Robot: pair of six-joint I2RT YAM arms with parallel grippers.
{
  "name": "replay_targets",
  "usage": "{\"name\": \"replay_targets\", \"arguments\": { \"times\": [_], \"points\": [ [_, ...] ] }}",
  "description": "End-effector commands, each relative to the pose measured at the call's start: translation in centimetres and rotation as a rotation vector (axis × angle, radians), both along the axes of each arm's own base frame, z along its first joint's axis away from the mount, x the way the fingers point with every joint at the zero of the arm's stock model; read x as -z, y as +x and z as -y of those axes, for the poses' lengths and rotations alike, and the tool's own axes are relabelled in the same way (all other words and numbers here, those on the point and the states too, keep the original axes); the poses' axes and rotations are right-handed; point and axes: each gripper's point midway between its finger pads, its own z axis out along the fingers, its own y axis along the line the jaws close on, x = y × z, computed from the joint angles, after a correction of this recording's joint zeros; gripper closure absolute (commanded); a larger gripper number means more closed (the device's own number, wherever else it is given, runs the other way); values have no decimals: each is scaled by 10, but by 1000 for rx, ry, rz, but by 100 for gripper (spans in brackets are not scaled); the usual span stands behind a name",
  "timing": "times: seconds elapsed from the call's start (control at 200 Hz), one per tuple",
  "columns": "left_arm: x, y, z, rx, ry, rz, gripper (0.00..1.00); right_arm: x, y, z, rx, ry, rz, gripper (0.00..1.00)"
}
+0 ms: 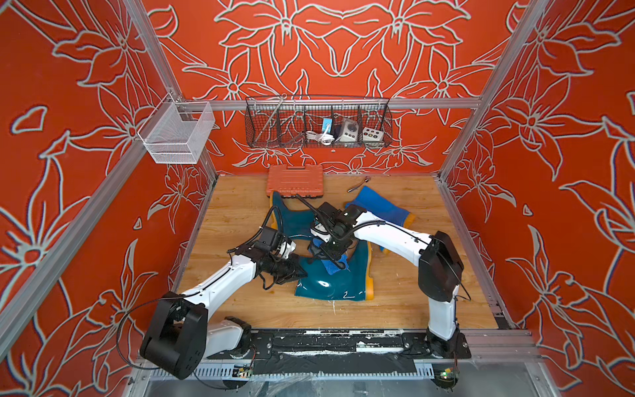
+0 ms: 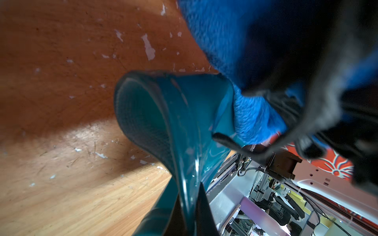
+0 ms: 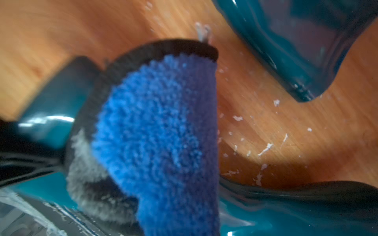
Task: Wipe the rubber boots with a cloth
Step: Wipe the dirt off the rubber boot.
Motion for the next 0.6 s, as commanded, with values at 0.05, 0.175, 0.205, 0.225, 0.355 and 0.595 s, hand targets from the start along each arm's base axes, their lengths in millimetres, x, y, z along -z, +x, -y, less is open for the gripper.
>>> {"name": "replay_targets", "arguments": {
  "times": [0.05,0.175,0.205,0.225,0.355,0.595],
  "points": [
    [-19,4,0,9,-7,54,100,-21,46,83,206,-26,36,100],
    [-28,10,3,16,-19,82,100,-61,59,104,241,-1,165,100],
    [-31,12,4,20,-22,91,100,-68,59,108,250,4,190,100],
    [-33,13,4,24,-23,96,100,-73,60,110,257,7,203,100],
    [-50,19,5,45,-15,139,100,-104,57,128,315,40,306,100],
    [-94,34,-3,88,71,279,100,-109,16,162,373,41,322,93]
  ]
}}
